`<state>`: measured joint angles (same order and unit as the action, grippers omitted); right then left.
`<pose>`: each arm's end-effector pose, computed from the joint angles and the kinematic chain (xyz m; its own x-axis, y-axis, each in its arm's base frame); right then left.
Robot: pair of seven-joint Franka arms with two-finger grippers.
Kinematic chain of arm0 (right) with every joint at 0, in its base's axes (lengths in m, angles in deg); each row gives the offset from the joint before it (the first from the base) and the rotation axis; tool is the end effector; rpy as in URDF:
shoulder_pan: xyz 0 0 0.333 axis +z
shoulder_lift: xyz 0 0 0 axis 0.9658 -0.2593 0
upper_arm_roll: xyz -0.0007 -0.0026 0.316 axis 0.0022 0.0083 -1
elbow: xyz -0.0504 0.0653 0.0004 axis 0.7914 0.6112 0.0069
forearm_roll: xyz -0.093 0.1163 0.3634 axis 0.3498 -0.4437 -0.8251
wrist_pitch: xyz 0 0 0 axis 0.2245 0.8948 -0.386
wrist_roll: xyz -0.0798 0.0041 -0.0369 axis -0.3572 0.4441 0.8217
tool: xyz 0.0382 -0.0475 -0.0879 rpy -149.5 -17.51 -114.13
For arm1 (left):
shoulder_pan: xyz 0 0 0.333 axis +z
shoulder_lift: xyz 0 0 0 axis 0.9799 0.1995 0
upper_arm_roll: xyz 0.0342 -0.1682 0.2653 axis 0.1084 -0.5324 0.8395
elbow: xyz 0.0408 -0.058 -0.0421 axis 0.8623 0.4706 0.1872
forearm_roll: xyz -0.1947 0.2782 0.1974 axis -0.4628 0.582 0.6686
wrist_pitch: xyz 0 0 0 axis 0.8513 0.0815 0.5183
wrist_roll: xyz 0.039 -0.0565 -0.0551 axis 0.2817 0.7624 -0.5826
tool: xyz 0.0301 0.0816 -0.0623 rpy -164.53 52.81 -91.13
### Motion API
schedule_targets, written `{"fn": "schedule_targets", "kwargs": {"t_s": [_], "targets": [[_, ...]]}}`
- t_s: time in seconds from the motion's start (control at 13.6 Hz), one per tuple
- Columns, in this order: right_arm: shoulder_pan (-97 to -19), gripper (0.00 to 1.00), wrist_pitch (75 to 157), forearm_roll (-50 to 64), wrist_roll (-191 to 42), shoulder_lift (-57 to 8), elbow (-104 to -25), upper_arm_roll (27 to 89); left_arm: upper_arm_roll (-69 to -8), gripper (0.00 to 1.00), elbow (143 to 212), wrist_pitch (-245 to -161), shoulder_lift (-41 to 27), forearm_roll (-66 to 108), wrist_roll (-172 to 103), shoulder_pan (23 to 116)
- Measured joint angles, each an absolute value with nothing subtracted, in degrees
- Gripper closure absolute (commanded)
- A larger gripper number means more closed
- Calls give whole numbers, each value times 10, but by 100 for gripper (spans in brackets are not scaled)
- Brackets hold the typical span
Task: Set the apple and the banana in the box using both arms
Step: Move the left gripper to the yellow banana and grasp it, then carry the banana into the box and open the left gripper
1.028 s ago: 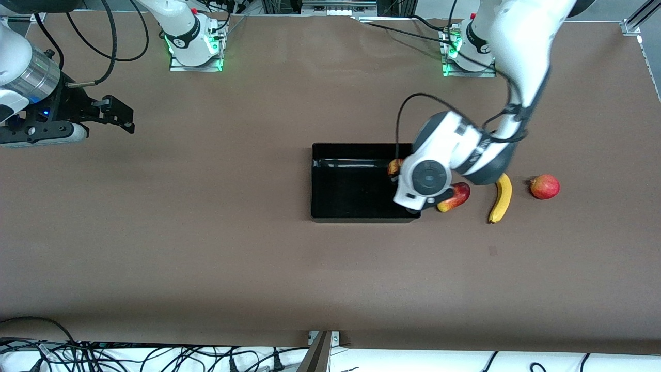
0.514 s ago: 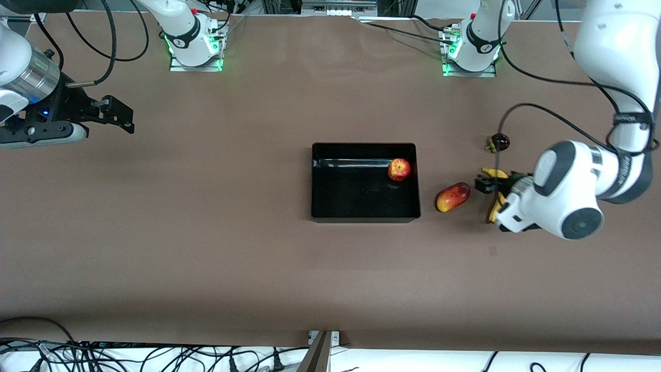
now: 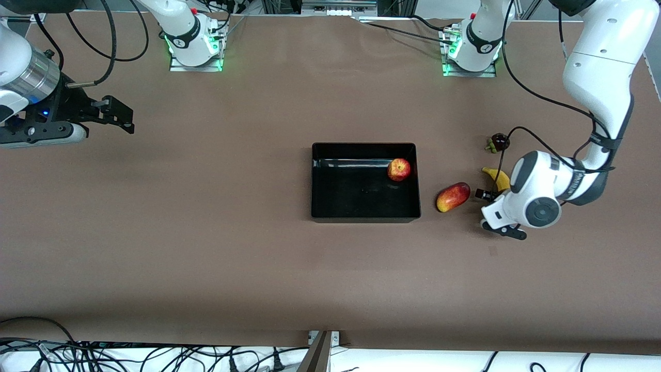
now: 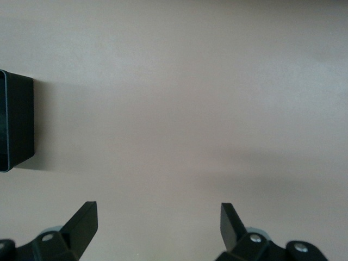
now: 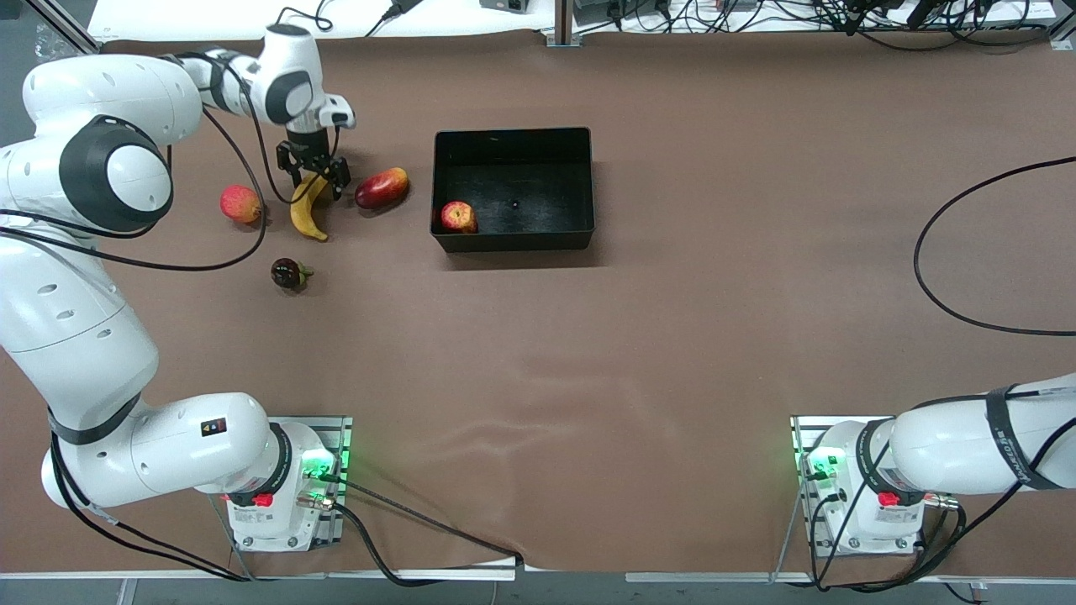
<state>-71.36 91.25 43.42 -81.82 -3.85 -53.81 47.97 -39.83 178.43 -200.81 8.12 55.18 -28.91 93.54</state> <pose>0.5673 0.0825 0.6050 0.9948 0.1003 -0.0192 0.1001 -0.9949 -0.0103 0.6175 -0.0144 0.1562 0.8844 -0.2646 -0.3846 -0.3174 -0.9449 -0.0797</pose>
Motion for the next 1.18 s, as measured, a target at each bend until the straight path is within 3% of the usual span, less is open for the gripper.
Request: {"fn": "schedule_targets", "kwargs": {"t_s": [0.07, 0.15, 0.22, 0.73, 1.03, 1.18], "targets": [[-714, 0, 913, 434, -818, -38, -538, 480, -398, 49, 1794, -2017, 79, 562, -288, 940], [-714, 0, 913, 434, -818, -38, -538, 480, -398, 80, 1799, -2019, 75, 566, -286, 944], [-714, 0, 913, 434, -818, -38, -538, 480, -398, 97, 1802, -2019, 70, 566, -282, 947], [-714, 0, 913, 434, -818, -38, -538, 480, -420, 100, 1800, -1962, 34, 561, -277, 949], [-714, 0, 913, 434, -818, -39, -538, 480, -490, 100, 1699, -1801, -4, 461, -285, 938], [-714, 0, 913, 434, -818, -38, -538, 480, -501, 100, 1653, -1773, -13, 391, -318, 904]]}}
